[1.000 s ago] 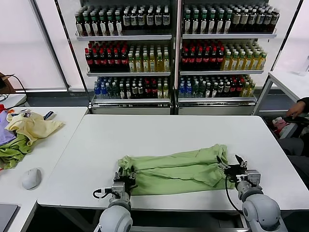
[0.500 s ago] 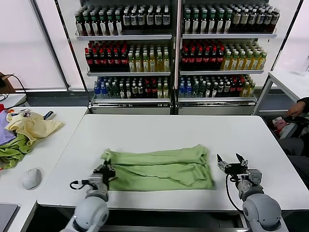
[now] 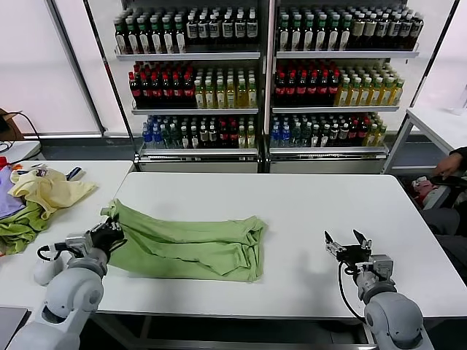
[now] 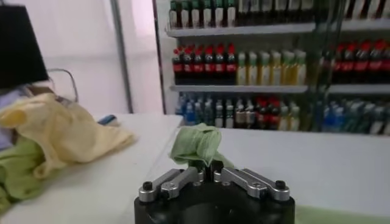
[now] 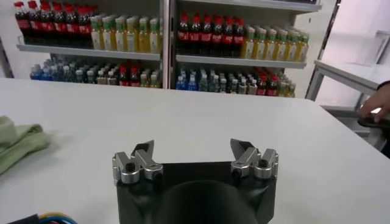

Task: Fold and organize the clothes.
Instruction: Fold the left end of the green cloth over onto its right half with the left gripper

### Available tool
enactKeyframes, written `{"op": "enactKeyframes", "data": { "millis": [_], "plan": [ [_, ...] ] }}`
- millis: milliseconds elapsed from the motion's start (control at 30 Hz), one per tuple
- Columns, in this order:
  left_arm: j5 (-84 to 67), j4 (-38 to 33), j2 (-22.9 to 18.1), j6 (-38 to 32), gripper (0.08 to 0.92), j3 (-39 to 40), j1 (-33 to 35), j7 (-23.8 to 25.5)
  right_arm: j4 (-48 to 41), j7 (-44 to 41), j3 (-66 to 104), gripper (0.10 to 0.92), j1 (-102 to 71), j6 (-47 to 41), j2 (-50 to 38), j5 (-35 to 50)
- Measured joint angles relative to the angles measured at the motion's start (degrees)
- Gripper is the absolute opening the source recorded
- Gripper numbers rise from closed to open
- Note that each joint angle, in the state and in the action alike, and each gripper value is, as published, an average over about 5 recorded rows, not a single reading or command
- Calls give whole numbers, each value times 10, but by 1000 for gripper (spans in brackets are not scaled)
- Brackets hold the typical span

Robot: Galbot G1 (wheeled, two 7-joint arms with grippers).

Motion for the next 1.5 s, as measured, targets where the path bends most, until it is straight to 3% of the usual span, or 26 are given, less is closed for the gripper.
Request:
{"op": "enactKeyframes", "data": {
  "millis": [233,533,1133,1500],
  "plan": [
    [-123,-64,-31,17,121,16,-13,-23,13,0,8,823,-12,0,-4,0],
    [-183,-83,-95,26,121,90,-39,-58,23,-1,10,823,-23,4,-2,-2],
    [-178,16,-197,27,130,217,-124,-88,20,-2,6,823,-19,6,1,-3],
    [-191,36,-218,-2,418,230,-125,-44,8,-3,-6,823,-7,7,1,-3]
  ]
}}
